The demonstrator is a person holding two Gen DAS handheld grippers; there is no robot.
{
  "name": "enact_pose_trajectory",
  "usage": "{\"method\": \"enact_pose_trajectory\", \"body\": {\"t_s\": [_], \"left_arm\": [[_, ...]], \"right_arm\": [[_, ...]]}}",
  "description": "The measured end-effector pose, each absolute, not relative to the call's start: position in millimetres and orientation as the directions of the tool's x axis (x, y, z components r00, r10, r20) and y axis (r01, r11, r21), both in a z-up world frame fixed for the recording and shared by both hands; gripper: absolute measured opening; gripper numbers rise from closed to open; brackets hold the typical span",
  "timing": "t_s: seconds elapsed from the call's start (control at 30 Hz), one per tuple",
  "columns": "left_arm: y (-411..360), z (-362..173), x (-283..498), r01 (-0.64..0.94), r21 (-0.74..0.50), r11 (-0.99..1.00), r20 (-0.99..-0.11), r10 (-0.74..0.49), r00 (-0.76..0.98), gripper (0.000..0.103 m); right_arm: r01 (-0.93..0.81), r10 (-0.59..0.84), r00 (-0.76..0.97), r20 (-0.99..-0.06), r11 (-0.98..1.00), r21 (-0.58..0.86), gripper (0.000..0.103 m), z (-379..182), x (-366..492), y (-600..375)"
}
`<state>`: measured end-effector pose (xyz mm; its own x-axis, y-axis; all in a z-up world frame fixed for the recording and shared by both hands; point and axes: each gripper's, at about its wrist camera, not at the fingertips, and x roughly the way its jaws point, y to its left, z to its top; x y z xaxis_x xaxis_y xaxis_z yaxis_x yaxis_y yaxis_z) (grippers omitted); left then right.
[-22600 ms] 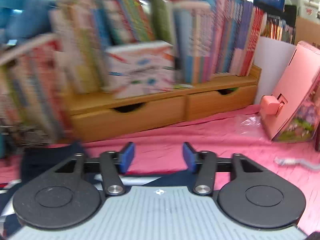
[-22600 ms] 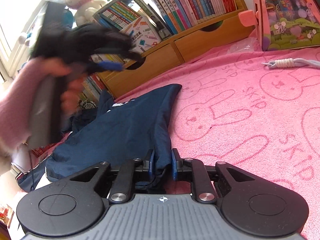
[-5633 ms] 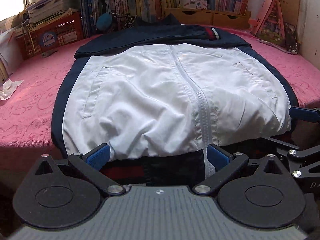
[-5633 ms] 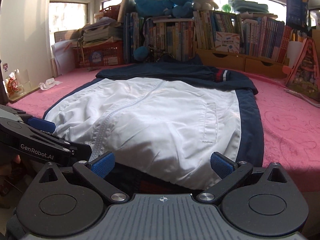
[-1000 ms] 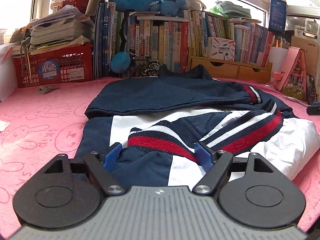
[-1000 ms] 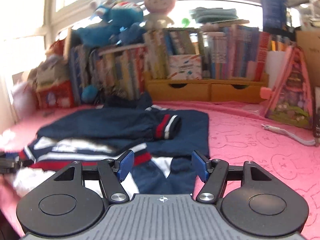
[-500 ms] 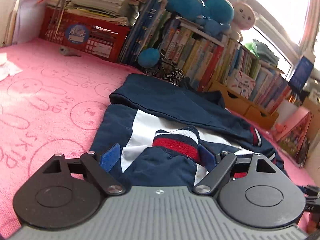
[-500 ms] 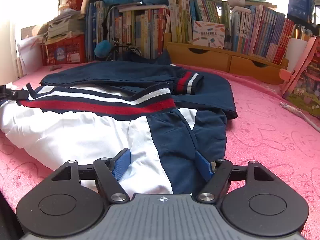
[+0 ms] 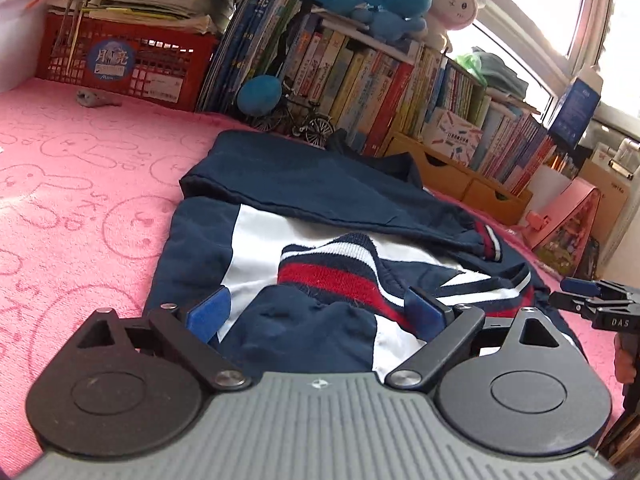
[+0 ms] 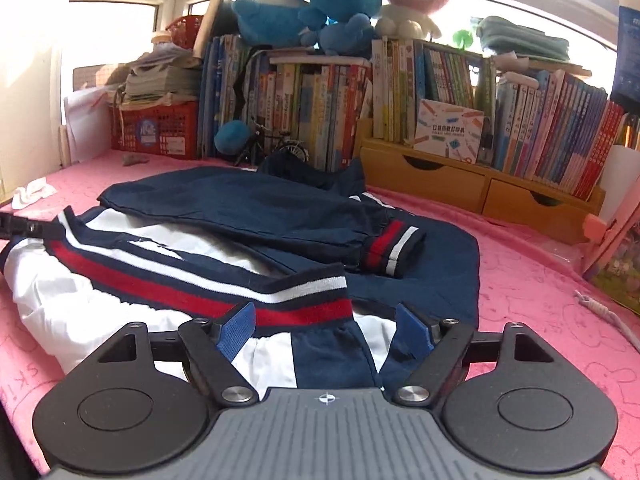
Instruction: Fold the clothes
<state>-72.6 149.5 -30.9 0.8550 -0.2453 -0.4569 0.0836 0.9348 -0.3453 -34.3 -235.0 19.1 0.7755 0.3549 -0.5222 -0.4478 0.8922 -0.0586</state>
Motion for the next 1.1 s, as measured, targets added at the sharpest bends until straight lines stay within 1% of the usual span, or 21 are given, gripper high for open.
{"method": "enact_pose_trajectory", "body": {"t_s": [0.03,0.1,0.13,0.2,0.23,0.3,0.33,0.37,0.4,0.47,0.5,0.53,0.6,0.63,0.67,0.77,0.83,0.87,0.9,1.0,1.1], "left_arm": [[147.9,-32.3,-70.5,0.087,-0.339,0.937,-0.467,-0.247,0.849,0.093],[146.3,-33.3,-70.3,0.104,-0.333,0.937,-0.471,-0.261,0.843,0.083],[146.1,-33.8,-70.6,0.113,-0.335,0.935,-0.470,-0.270,0.841,0.082],[145.5,-34.9,-71.2,0.132,-0.338,0.932,-0.467,-0.288,0.836,0.069],[145.8,-35.1,-72.2,0.132,-0.341,0.931,-0.463,-0.288,0.838,0.067],[146.5,-35.4,-74.4,0.128,-0.347,0.929,-0.454,-0.286,0.844,0.055],[146.7,-35.1,-75.7,0.125,-0.351,0.928,-0.447,-0.283,0.849,0.052],[146.9,-34.6,-77.1,0.122,-0.355,0.927,-0.440,-0.280,0.853,0.047],[146.6,-34.6,-75.9,0.125,-0.357,0.926,-0.442,-0.285,0.851,0.045],[145.9,-34.6,-73.1,0.134,-0.360,0.923,-0.448,-0.297,0.843,0.047],[145.6,-34.6,-71.7,0.138,-0.362,0.922,-0.451,-0.303,0.840,0.053],[145.3,-34.6,-70.3,0.142,-0.363,0.921,-0.454,-0.308,0.836,0.055],[144.6,-34.7,-67.5,0.151,-0.367,0.918,-0.460,-0.320,0.828,0.067],[144.3,-34.7,-66.1,0.155,-0.368,0.917,-0.463,-0.325,0.824,0.069],[140.2,-34.4,-66.5,0.159,-0.339,0.927,-0.472,-0.314,0.824,0.070],[130.0,-34.8,-67.8,0.163,-0.267,0.950,-0.488,-0.279,0.827,0.071],[128.3,-35.5,-69.7,0.151,-0.251,0.956,-0.487,-0.260,0.834,0.067],[127.9,-35.7,-70.9,0.144,-0.245,0.959,-0.485,-0.250,0.838,0.061],[128.3,-36.0,-71.5,0.140,-0.245,0.959,-0.485,-0.246,0.839,0.060],[126.4,-36.0,-70.5,0.142,-0.232,0.962,-0.490,-0.241,0.837,0.059],[123.1,-35.8,-68.3,0.146,-0.211,0.966,-0.500,-0.235,0.834,0.062]], "right_arm": [[-0.454,0.362,0.764,-0.534,0.890,-0.047,0.076,16.1,-25.7,-233.0],[-0.467,0.369,0.742,-0.559,0.883,-0.037,0.076,8.8,-10.7,-228.0],[-0.474,0.370,0.731,-0.573,0.880,-0.037,0.075,3.2,-4.5,-224.9],[-0.471,0.379,0.705,-0.599,0.882,0.004,0.075,-7.3,5.3,-224.3],[-0.468,0.385,0.692,-0.611,0.883,0.026,0.073,-12.5,10.1,-224.1],[-0.462,0.424,0.671,-0.609,0.881,0.103,0.061,-16.3,10.7,-229.0],[-0.466,0.430,0.668,-0.607,0.878,0.110,0.059,-15.2,7.6,-229.6],[-0.473,0.434,0.666,-0.606,0.875,0.107,0.052,-13.6,3.8,-229.7],[-0.481,0.442,0.663,-0.605,0.870,0.108,0.045,-12.4,-0.2,-230.3],[-0.503,0.457,0.653,-0.603,0.858,0.105,0.038,-10.4,-7.5,-231.6],[-0.514,0.465,0.649,-0.603,0.851,0.103,0.038,-9.4,-11.2,-232.2],[-0.523,0.464,0.649,-0.602,0.848,0.090,0.038,-10.5,-13.2,-231.5],[-0.532,0.464,0.649,-0.603,0.843,0.076,0.041,-12.4,-14.5,-230.5],[-0.530,0.463,0.649,-0.604,0.844,0.078,0.041,-12.2,-14.0,-229.9],[-0.529,0.462,0.649,-0.604,0.845,0.079,0.042,-11.9,-13.6,-229.2],[-0.529,0.448,0.658,-0.605,0.847,0.052,0.043,-11.8,-17.1,-225.5],[-0.528,0.442,0.663,-0.605,0.848,0.041,0.043,-11.8,-18.5,-224.2],[-0.528,0.440,0.664,-0.604,0.849,0.037,0.043,-11.9,-19.0,-224.0],[-0.527,0.440,0.664,-0.605,0.849,0.040,0.043,-12.3,-18.8,-224.4],[-0.524,0.443,0.660,-0.607,0.850,0.051,0.044,-13.4,-17.5,-225.9],[-0.524,0.443,0.660,-0.607,0.850,0.051,0.046,-13.9,-17.2,-225.7]]}}
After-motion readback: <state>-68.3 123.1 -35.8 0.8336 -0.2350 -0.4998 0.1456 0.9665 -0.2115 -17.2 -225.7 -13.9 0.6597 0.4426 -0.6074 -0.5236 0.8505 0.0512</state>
